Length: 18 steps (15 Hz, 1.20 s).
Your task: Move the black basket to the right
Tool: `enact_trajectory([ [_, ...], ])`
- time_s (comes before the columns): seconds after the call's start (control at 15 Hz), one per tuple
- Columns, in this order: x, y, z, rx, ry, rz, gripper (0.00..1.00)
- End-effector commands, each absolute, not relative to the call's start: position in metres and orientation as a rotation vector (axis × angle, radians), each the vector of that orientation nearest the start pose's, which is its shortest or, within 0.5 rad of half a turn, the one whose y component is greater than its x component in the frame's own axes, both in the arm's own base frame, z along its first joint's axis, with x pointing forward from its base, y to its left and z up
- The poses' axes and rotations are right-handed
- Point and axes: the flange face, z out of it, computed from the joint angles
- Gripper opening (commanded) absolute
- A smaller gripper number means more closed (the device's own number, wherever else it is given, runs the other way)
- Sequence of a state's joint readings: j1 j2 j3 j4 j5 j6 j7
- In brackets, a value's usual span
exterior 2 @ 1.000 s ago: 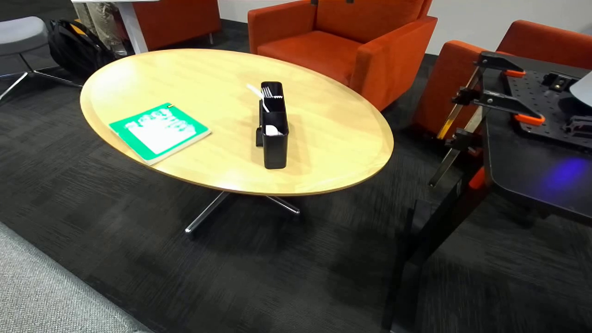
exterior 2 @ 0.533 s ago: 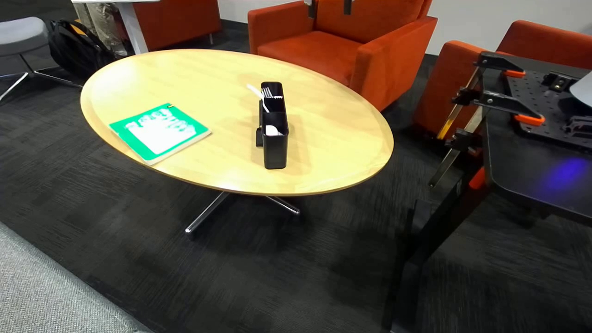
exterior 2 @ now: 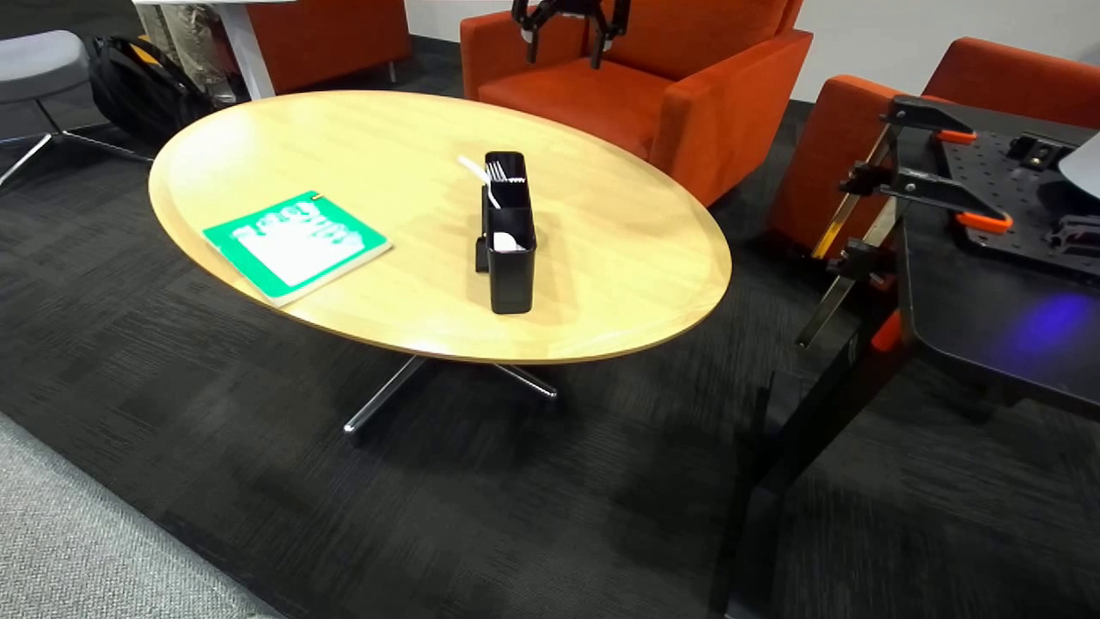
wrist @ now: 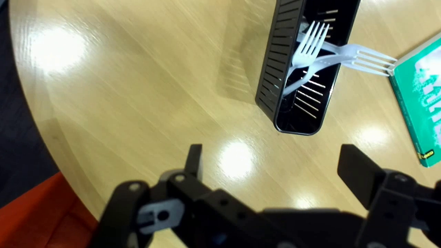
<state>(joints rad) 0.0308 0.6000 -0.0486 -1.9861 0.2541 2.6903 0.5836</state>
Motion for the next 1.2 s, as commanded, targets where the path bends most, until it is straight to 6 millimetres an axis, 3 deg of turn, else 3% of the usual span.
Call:
enact_trajectory([
  [0.0, 0.633, -0.01, 0.132, -2.733, 1.268, -0.186, 1.0],
  [0.53, 0.639, 0.01, 0.069, -2.762, 1.25, -0.111, 1.0],
  [1.13, 0.649, 0.022, 0.027, -2.771, 1.244, -0.095, 1.0],
])
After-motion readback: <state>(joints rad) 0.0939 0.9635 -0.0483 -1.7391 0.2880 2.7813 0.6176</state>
